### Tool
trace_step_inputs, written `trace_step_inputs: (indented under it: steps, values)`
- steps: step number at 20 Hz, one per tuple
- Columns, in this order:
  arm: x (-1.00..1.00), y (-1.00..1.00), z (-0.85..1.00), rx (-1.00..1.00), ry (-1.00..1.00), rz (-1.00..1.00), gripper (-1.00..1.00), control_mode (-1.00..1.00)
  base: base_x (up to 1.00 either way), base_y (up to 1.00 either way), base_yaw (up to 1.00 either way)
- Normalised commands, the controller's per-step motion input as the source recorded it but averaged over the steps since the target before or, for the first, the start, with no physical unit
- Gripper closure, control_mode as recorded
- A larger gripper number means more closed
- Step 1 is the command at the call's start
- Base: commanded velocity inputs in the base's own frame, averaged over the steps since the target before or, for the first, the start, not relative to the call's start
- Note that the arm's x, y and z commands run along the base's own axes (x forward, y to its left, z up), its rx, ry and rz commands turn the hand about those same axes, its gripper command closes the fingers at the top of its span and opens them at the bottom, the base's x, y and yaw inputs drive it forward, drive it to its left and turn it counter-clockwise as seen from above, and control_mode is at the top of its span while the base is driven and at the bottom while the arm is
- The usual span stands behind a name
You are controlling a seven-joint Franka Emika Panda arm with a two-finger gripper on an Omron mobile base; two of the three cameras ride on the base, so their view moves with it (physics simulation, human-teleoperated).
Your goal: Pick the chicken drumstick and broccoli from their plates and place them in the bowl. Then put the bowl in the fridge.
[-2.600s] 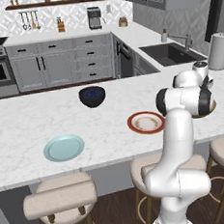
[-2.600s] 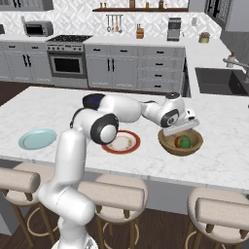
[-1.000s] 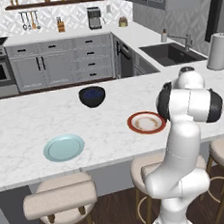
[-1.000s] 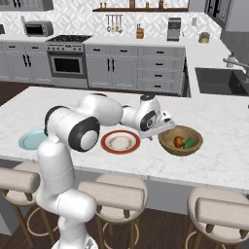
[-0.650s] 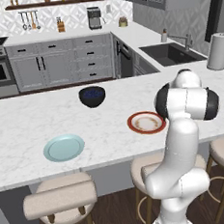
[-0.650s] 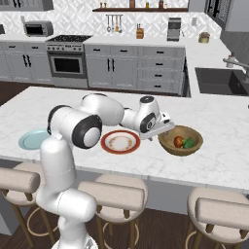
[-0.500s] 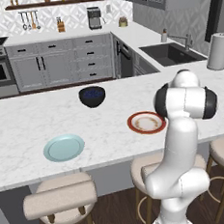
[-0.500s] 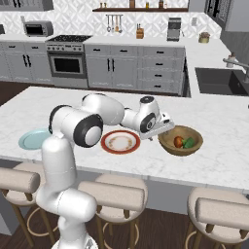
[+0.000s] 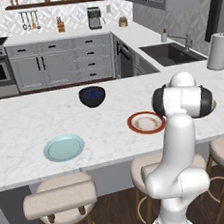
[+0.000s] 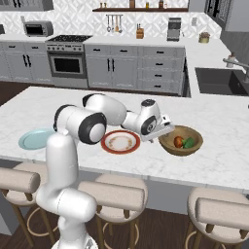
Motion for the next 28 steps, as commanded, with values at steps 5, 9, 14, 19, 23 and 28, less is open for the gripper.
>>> trace_step_inputs:
  steps: [5,9,14,19,23,28]
  values:
    - [0.03,-0.21,-0.21,0.0,0.0,0.0,-1.0,-1.0,0.0,0.0,0.0]
    - [0.03,-0.13,-0.21,0.0,0.0,0.0,-1.0,-1.0,0.0,0.0,0.0]
    - [0.04,-0.02,-0.19,0.0,0.0,0.0,-1.0,-1.0,0.0,0.0,0.0]
    - [0.02,0.0,-0.03,0.0,0.0,0.0,1.0,-1.0,0.0,0.0,0.0]
    - [0.01,0.0,0.0,0.0,0.0,0.0,1.0,-1.0,0.0,0.0,0.0]
    - [-0.13,0.0,0.36,0.0,0.0,0.01,1.0,-1.0,0.0,0.0,0.0]
